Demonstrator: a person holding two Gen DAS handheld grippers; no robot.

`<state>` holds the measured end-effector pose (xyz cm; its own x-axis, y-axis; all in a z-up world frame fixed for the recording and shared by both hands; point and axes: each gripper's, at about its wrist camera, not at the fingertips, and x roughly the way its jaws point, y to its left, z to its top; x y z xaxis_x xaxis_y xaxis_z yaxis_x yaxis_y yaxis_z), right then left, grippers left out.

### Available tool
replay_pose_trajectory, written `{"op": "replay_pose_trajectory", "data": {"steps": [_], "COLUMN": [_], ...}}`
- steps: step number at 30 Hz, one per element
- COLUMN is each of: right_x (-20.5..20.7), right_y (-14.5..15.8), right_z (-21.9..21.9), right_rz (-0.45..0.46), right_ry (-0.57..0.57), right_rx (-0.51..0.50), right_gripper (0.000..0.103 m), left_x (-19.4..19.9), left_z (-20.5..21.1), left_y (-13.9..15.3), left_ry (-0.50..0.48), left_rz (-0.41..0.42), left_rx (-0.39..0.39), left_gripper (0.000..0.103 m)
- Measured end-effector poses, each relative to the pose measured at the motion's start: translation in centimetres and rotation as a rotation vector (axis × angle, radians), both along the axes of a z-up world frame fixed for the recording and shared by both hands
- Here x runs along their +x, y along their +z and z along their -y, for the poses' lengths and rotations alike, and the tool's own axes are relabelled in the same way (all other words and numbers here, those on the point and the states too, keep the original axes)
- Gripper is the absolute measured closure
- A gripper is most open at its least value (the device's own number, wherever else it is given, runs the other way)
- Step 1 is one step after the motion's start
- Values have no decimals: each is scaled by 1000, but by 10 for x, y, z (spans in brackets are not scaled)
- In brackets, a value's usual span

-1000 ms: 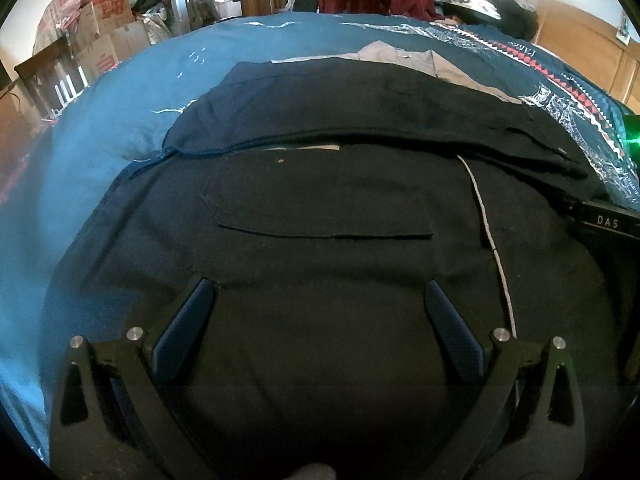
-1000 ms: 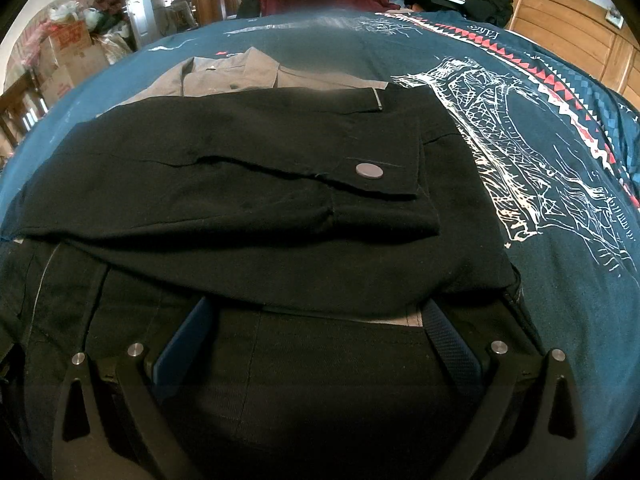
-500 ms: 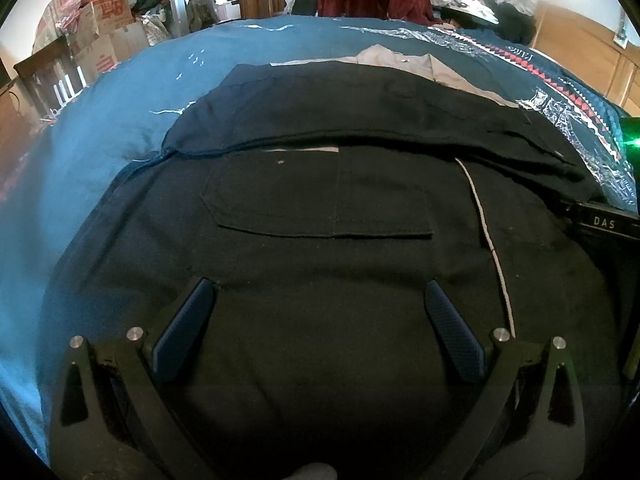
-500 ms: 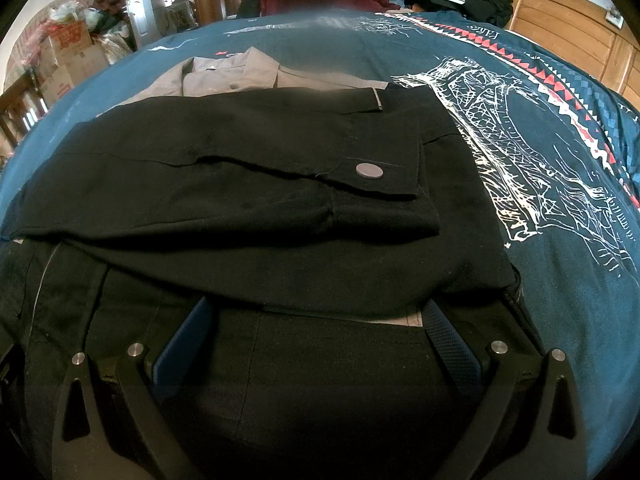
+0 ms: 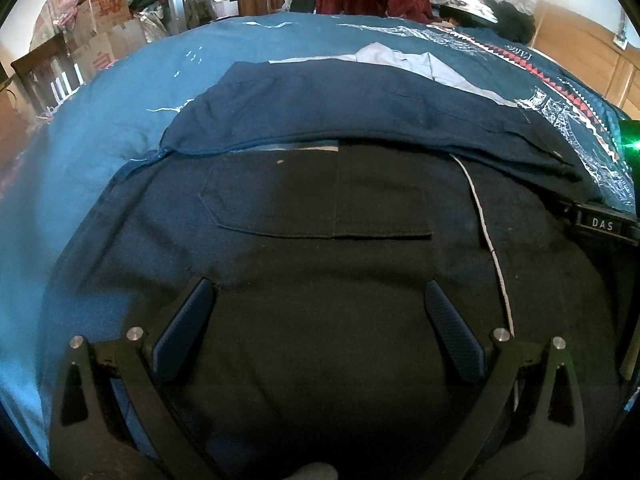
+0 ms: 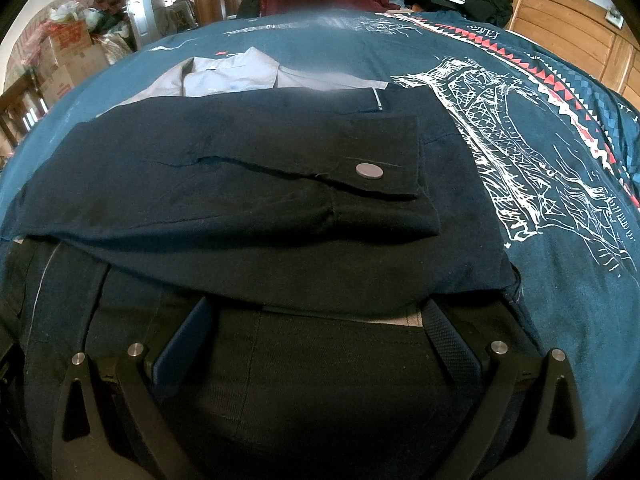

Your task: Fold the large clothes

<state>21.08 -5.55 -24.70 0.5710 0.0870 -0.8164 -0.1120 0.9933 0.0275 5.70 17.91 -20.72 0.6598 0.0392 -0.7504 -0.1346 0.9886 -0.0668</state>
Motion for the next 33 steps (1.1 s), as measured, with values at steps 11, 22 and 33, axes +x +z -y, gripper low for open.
{"op": "replay_pose_trajectory", "data": {"steps": [11, 22, 33], "right_x": [0, 0, 0], "right_y": [0, 0, 0], "right_z": [0, 0, 0], "right_rz": [0, 0, 1], "right_ry": [1, 1, 2], "right_rx": [0, 0, 0], "right_gripper": [0, 0, 0], "left_x": [1, 0, -2], "left_z": [-2, -2, -6], "left_y": [-1, 0, 10], "left_ry": [-3, -4, -33], "left_rz": [4, 9, -9], "left_rx": [-10, -25, -65], "left_gripper": [0, 0, 0]}}
